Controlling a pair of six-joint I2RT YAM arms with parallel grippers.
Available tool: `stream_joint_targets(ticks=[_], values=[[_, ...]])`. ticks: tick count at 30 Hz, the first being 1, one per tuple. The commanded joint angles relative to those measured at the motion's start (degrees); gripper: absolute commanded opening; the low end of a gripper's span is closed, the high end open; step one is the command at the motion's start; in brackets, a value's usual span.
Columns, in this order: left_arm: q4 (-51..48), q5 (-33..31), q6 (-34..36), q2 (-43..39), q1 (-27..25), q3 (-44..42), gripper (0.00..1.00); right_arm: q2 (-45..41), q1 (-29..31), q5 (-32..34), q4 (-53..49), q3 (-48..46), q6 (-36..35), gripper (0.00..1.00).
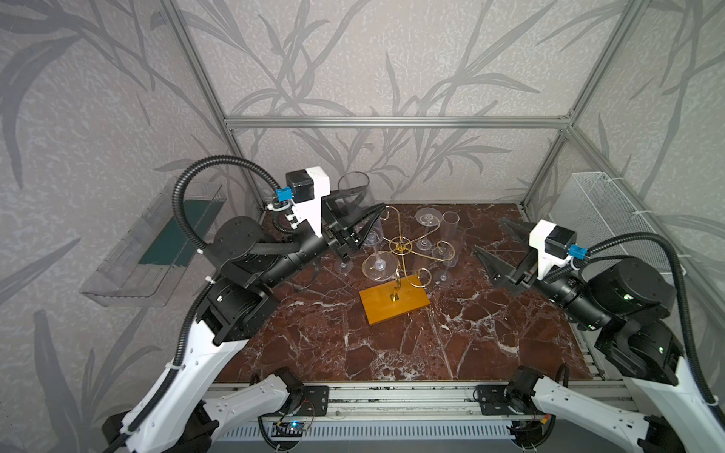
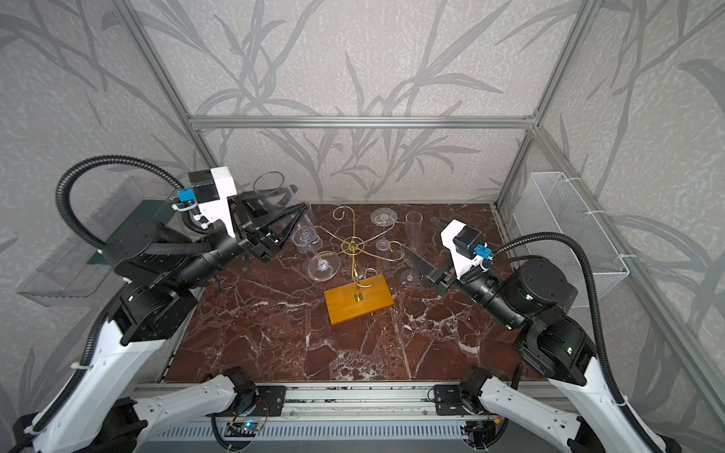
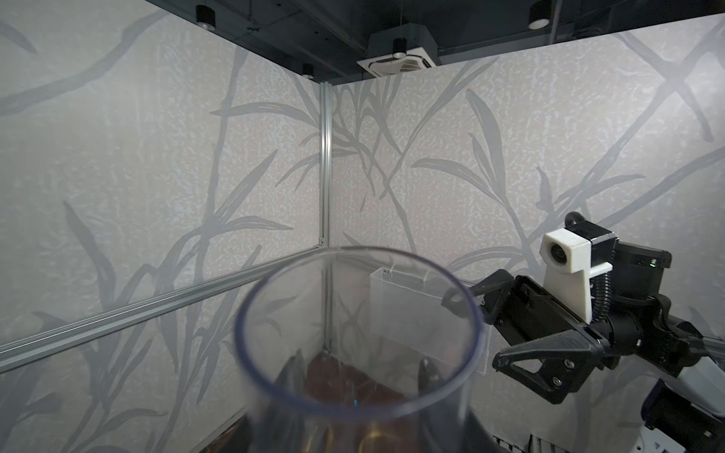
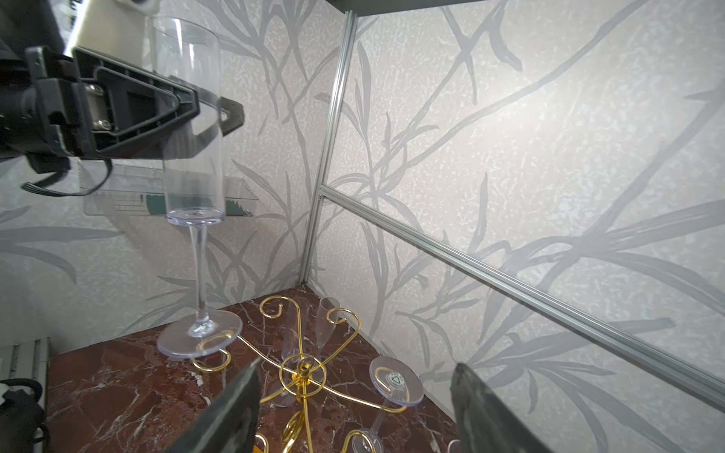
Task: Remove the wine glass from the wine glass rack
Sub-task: 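Carry the upright flute toward the robot with the left gripper while the right withdraws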
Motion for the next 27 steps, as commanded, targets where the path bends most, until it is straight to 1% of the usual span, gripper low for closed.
stream_joint_targets(ticks=[1, 5, 9, 15, 17, 23, 27], values=[[-1.0, -9.98, 2.64, -4.92, 0.29, -4.35, 0.35, -1.46, 0.32, 5.29, 2.32, -1.78, -2.0, 0.75], [-4.08, -16.75, 3.27, -10.29, 0.3, -9.11, 0.36, -3.05, 0.32, 7.4, 2.04, -3.17, -2.99, 0.76], [-2.55, -24.28, 2.44, -16.26, 0.3, -18.32, 0.35, -4.67, 0.32, 9.53, 2.1, -4.69, -3.24, 0.76], [-0.93, -32.93, 2.45, -20.79, 0.27, -28.1, 0.35, -6.46, 0.32, 11.7, 1.37, -5.45, -3.49, 0.76], [1.28, -33.83, 2.59, -21.79, 0.26, -30.88, 0.35, -6.92, 0.32, 12.22, 1.34, -5.67, -3.56, 0.76], [4.0, -34.9, 4.3, -22.16, 0.28, -34.6, 0.35, -7.49, 0.32, 13.28, 1.25, -6.11, -3.72, 0.76], [9.11, -38.65, 5.65, -22.29, 0.3, -40.26, 0.35, -7.74, 0.32, 13.69, 2.01, -7.26, -3.45, 0.76]])
